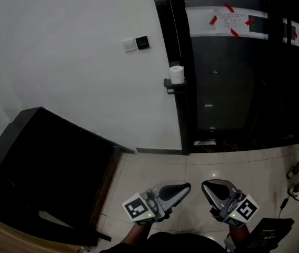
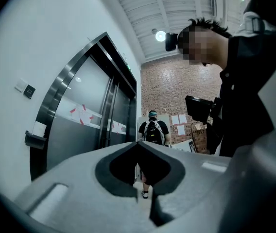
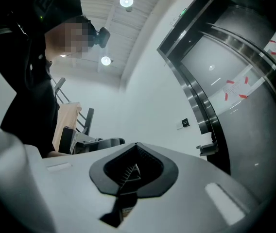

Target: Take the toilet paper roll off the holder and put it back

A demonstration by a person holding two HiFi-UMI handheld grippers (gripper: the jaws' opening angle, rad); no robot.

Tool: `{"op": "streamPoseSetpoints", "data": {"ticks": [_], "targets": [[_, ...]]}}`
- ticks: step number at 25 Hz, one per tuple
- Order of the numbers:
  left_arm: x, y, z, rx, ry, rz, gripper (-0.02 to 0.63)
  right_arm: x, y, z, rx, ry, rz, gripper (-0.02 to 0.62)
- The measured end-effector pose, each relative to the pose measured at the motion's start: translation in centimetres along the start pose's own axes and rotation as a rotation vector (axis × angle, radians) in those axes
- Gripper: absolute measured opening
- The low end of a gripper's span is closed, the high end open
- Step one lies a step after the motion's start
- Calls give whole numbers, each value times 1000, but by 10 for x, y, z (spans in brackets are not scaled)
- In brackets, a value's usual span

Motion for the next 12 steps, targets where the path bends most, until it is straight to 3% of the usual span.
{"op": "streamPoseSetpoints", "data": {"ticks": [12], "targets": [[10,7,20,-6,-59,10,0,8,12,-27,46,-40,8,2]]}}
Point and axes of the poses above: the fingertips, and each gripper's own axes: x forward along the fingers, z to its left, y out of its underside, the point moved 8 cm from there along -x, backward along the fingers, and after that the axes turned 7 degrees about z, right-handed, at the moved point
